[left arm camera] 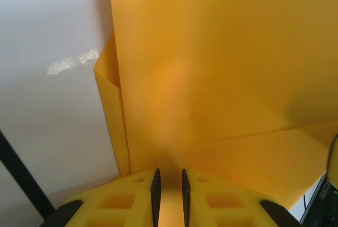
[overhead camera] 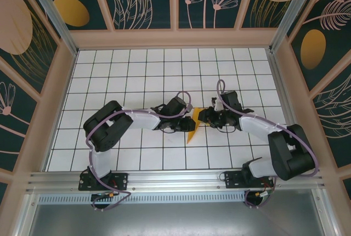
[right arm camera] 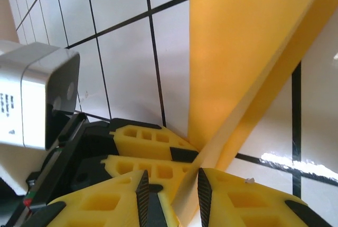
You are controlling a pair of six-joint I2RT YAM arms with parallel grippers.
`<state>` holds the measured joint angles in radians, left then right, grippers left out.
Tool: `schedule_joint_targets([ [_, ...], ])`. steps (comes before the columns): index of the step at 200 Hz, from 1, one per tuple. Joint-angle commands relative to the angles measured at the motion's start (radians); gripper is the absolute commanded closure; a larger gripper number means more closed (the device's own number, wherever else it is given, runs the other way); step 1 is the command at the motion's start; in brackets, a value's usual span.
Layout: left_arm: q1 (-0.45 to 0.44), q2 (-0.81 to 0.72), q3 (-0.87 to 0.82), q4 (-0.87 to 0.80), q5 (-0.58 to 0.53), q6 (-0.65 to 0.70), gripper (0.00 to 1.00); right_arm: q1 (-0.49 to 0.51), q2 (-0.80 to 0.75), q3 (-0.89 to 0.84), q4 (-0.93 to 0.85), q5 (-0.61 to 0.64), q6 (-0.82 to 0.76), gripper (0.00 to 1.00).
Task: Fold a paper plane with a square sheet of paper (fold left side to right side)
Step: Fold the wing for the fifth time at the center of the table.
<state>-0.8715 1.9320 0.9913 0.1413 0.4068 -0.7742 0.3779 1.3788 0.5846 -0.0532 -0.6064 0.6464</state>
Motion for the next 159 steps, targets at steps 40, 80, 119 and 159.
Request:
schedule_joint_targets([
  [40,0.0,0.038,0.006,-0.034,-0.058,0.029,0.8,0.007,0.092,0.058,0.035,0.002,0.001,0.66],
  [80,-0.001,0.034,0.002,-0.034,-0.069,0.027,0.87,0.011,0.123,0.06,0.071,-0.013,0.0,0.61],
  [119,-0.001,0.038,0.008,-0.042,-0.079,0.03,0.89,0.008,0.103,0.076,-0.004,0.031,-0.044,0.57],
  [159,0.0,0.044,0.011,-0.052,-0.091,0.028,0.89,-0.062,-0.016,0.004,-0.002,0.011,-0.046,0.42],
])
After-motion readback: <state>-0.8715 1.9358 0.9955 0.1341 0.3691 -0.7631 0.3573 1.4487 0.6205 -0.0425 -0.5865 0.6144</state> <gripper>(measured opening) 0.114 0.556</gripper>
